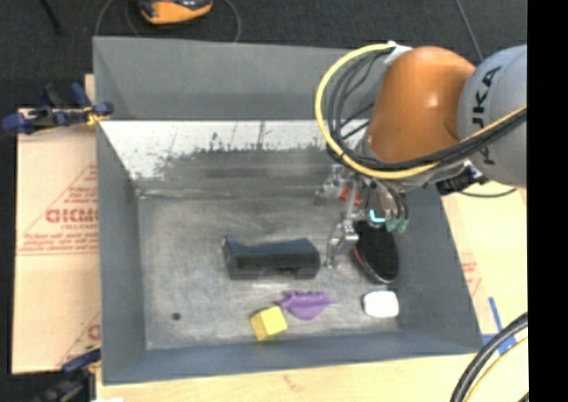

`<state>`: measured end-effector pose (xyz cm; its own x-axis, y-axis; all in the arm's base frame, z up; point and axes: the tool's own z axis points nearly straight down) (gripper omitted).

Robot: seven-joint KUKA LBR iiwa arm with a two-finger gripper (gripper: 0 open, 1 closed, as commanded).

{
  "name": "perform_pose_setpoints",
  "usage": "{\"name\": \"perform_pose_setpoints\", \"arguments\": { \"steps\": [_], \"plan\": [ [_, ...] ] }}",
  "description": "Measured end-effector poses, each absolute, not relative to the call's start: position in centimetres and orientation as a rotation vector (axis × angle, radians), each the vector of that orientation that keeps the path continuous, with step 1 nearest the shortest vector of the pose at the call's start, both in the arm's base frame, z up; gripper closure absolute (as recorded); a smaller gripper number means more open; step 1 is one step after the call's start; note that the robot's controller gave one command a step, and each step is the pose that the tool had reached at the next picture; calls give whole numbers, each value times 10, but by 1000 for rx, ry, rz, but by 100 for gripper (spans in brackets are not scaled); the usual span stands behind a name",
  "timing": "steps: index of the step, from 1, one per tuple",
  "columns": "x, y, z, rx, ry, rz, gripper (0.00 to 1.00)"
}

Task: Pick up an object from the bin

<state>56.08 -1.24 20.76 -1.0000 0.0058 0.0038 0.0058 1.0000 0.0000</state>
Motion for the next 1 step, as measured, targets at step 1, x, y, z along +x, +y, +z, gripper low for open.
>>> {"name": "perform_pose_setpoints", "arguments": {
  "steps": [1],
  "plan": [
    [562, -12, 212, -9, -3146, 0, 0]
  ]
}}
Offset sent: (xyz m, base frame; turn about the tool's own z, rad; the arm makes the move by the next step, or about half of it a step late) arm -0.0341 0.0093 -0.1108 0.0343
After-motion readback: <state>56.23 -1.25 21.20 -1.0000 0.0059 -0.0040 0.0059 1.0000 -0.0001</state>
